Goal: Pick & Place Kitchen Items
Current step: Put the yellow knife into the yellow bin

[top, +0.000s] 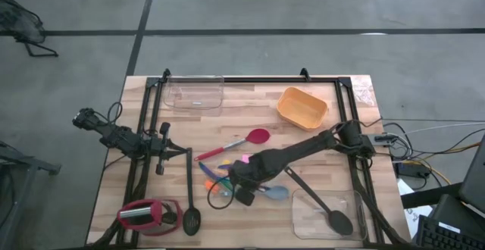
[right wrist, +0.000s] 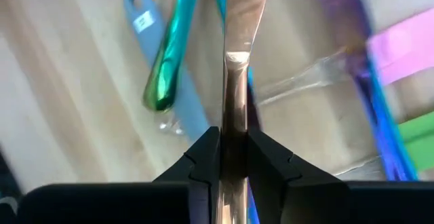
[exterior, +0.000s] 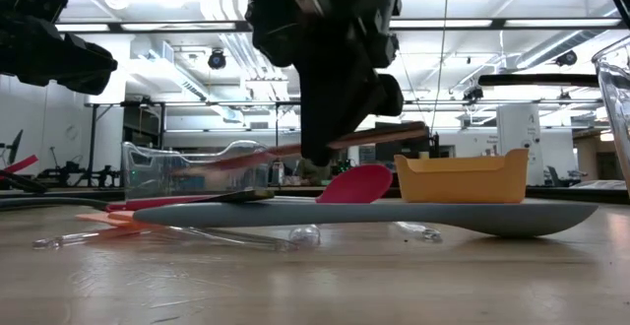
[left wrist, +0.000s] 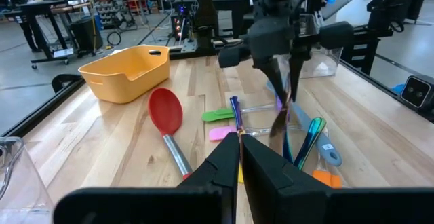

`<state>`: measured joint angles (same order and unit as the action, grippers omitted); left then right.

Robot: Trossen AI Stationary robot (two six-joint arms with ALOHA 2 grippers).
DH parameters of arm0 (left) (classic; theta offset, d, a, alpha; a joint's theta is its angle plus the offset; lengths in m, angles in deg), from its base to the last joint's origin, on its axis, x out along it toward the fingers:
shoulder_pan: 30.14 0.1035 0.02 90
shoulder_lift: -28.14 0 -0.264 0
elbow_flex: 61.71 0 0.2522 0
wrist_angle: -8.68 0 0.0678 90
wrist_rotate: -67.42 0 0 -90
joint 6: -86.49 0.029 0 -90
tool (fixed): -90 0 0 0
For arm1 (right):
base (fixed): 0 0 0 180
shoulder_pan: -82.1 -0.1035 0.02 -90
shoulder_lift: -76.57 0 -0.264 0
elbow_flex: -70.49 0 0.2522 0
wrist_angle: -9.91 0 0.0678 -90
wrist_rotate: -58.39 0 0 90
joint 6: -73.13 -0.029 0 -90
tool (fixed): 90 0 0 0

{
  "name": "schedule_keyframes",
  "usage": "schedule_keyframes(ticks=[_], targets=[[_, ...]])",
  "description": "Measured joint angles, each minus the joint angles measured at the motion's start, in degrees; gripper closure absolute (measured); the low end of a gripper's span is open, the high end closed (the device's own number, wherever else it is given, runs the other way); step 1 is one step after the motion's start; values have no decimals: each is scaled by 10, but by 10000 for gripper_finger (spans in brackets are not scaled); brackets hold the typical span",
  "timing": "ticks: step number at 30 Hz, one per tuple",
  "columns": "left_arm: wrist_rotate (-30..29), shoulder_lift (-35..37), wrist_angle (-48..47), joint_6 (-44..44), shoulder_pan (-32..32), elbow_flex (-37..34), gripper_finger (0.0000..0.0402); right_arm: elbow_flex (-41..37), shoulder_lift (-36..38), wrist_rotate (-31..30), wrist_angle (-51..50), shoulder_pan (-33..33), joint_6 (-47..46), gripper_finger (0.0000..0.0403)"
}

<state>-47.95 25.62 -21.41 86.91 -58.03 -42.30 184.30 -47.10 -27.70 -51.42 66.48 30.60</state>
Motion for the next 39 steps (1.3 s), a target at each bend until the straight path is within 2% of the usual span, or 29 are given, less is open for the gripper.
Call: schedule_keyframes(ticks=[5, 12, 20, 25, 28, 33, 39], targets=[[0, 0, 0, 0, 0, 0, 378, 0, 2, 38, 2, 8, 18, 355], [0, 0, 0, 0, 0, 0, 378, 0, 22, 34, -46, 26, 48, 351], [0, 0, 0, 0, 0, 0, 378, 0, 101, -78, -115, 62, 68, 351], [0, 0, 0, 0, 0, 0, 378, -2, 158, -216, -203, 81, 31, 347], [0, 0, 0, 0, 0, 0, 378, -13, 193, -269, -239, 94, 4, 350], [0, 0, 0, 0, 0, 0, 378, -71, 248, -295, -246, 131, -53, 351], [0, 0, 0, 0, 0, 0, 378, -172, 299, -301, -234, 202, -57, 342]])
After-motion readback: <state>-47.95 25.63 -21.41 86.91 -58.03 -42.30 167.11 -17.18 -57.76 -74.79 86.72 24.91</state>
